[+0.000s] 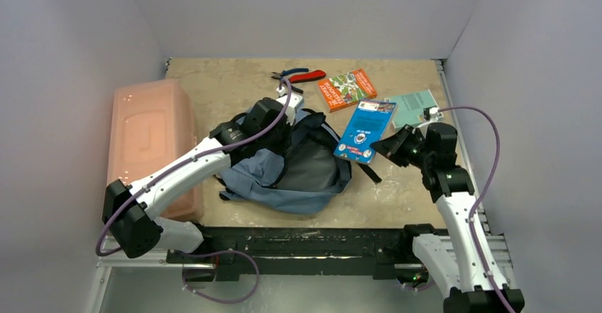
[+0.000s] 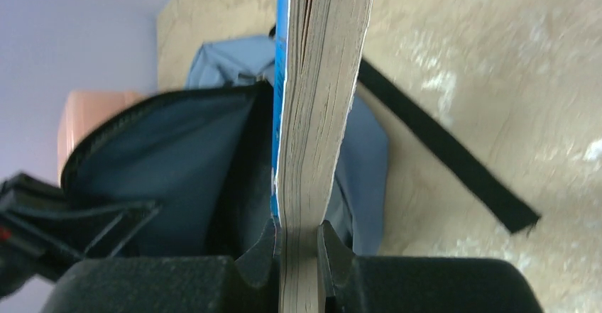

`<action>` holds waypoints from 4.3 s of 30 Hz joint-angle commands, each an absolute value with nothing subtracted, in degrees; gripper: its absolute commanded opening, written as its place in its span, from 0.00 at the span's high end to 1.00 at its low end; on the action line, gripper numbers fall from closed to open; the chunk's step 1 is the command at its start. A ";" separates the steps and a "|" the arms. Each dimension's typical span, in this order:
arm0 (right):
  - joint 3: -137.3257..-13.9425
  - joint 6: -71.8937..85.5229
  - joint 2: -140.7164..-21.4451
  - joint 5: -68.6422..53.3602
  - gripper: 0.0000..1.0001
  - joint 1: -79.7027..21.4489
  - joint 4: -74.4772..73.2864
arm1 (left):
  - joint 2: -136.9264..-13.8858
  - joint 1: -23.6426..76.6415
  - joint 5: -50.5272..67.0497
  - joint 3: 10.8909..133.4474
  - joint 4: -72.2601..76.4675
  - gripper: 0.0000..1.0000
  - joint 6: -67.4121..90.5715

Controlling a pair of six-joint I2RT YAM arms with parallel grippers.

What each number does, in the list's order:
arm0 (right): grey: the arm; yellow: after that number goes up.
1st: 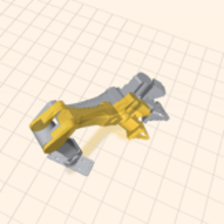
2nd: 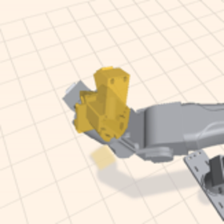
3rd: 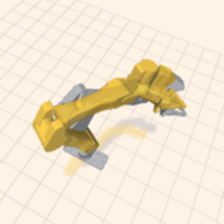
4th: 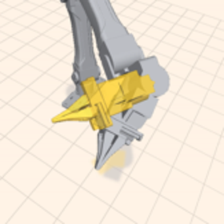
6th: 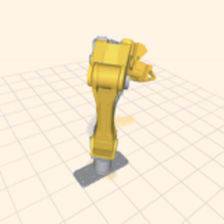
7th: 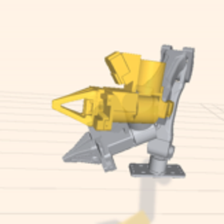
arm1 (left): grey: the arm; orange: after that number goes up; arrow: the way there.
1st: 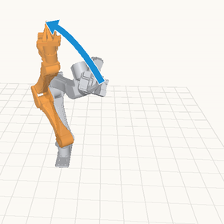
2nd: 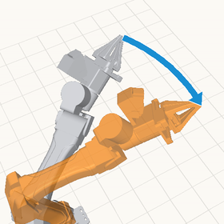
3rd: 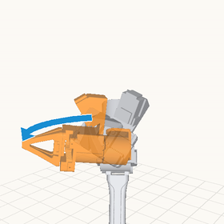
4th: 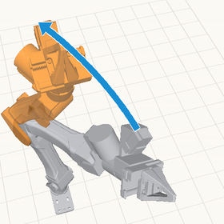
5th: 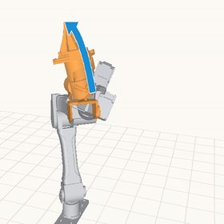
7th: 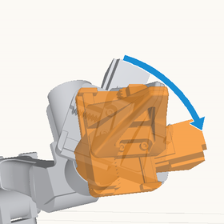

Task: Pack the student bag
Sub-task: Place the book in the student bag, then move the book to the center of the board.

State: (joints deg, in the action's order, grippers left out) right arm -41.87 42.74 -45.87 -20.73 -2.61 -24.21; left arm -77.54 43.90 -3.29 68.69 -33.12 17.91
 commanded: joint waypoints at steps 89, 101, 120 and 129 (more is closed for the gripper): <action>-44.88 82.33 -121.96 5.70 0.83 -54.18 77.69 | -70.12 49.13 -8.83 66.22 -22.24 1.00 10.30; -42.05 60.34 -100.67 -10.31 0.30 -51.01 36.71 | -69.18 49.15 -10.30 66.24 -22.99 1.00 9.87; -36.09 34.90 -50.11 18.18 0.24 -35.92 -13.02 | -70.48 49.13 -11.18 66.54 -24.28 1.00 11.09; -46.36 38.28 -66.17 31.15 0.01 -22.53 -4.21 | -71.03 49.37 -10.52 66.73 -25.23 1.00 11.26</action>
State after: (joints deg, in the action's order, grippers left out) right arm -37.69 38.04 -56.14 22.70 -24.32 -7.51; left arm -71.40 48.95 -9.93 65.43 -28.27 10.92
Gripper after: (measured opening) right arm 0.987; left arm 0.022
